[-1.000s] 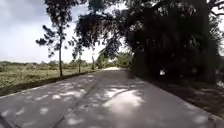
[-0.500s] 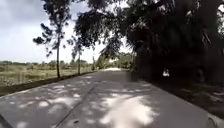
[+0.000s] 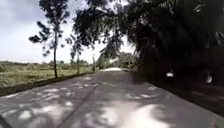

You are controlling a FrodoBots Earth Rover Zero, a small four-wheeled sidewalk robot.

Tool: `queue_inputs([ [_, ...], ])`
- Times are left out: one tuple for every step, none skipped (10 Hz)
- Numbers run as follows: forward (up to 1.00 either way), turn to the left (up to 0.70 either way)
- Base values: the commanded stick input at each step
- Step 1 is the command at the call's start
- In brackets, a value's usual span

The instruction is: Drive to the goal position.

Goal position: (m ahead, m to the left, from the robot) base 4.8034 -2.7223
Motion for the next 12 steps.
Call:
queue_inputs([
  [0.70,0.00],
  [0.70,0.00],
  [0.70,0.00],
  [0.70,0.00],
  [0.70,0.00],
  [0.70,0.00],
  [0.70,0.00],
  [0.70,0.00],
  [0.70,0.00],
  [0.70,0.00],
  [0.70,0.00],
  [0.70,0.00],
])
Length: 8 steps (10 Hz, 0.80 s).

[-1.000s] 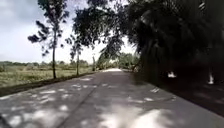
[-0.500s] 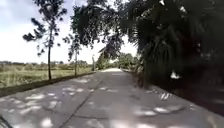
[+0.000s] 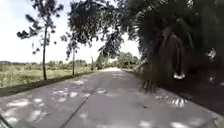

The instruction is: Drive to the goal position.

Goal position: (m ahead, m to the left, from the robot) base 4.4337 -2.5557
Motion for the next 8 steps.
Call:
queue_inputs([
  [0.70,0.02],
  [0.70,0.27],
  [0.70,0.27],
  [0.70,0.16],
  [0.70,0.05],
  [0.70,0.00],
  [0.70,0.00],
  [0.70,0.00],
])
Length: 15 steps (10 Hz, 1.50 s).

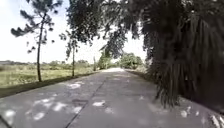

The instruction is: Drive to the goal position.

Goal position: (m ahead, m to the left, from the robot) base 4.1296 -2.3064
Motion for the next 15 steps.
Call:
queue_inputs([
  [0.70,0.00],
  [0.70,0.00],
  [0.70,0.00],
  [0.70,0.00],
  [0.70,0.00],
  [0.70,0.00],
  [0.70,0.00],
  [0.70,0.00],
  [0.70,0.00],
  [0.70,0.00],
  [0.70,0.00],
  [0.70,0.00],
  [0.70,0.00],
  [0.70,0.00],
  [0.70,0.00],
])
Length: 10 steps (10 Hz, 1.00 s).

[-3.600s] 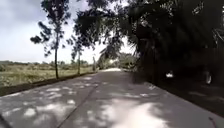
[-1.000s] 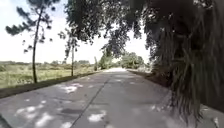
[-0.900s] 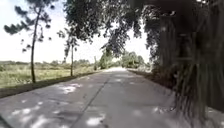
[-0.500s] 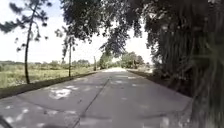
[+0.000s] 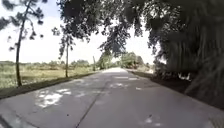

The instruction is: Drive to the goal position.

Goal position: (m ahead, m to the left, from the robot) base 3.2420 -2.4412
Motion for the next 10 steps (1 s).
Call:
queue_inputs([
  [0.70,0.00],
  [0.70,0.00],
  [0.70,0.00],
  [0.70,0.00],
  [0.70,0.00],
  [0.70,0.00],
  [0.70,0.00],
  [0.70,0.00],
  [0.70,0.00],
  [0.70,0.00],
])
